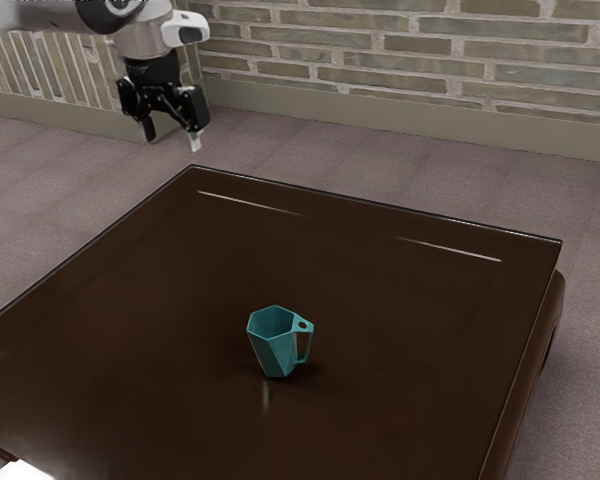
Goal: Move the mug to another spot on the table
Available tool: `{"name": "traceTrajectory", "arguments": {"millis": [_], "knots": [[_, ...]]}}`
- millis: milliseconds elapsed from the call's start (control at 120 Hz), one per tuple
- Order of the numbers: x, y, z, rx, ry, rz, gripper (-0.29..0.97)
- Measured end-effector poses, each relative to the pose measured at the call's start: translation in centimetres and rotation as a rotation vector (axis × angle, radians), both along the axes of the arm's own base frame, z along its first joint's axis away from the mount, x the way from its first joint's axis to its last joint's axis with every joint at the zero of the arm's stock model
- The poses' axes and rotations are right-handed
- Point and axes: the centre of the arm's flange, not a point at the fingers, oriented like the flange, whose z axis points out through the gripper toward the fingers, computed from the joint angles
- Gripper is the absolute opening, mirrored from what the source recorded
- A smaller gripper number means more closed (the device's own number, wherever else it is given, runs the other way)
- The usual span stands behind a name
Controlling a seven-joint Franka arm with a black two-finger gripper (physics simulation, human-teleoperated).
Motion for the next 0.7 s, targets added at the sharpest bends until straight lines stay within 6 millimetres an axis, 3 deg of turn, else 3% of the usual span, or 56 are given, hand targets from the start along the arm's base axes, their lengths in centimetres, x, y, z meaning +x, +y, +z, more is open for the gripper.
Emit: {"name": "traceTrajectory", "arguments": {"millis": [217,283,375,442,533,700], "knots": [[0.5,-1.3,-0.1,-0.001,-0.024,-0.031,0.68],[0.5,-5.3,-0.3,-0.012,-0.020,-0.120,0.68],[-0.3,-13.2,-1.4,-0.037,0.003,-0.320,0.68],[-1.3,-16.7,-4.4,-0.035,0.055,-0.430,0.68],[-1.5,-19.3,-8.8,-0.008,0.084,-0.567,0.68],[0.4,-21.2,-17.0,0.030,0.128,-0.765,0.68]]}}
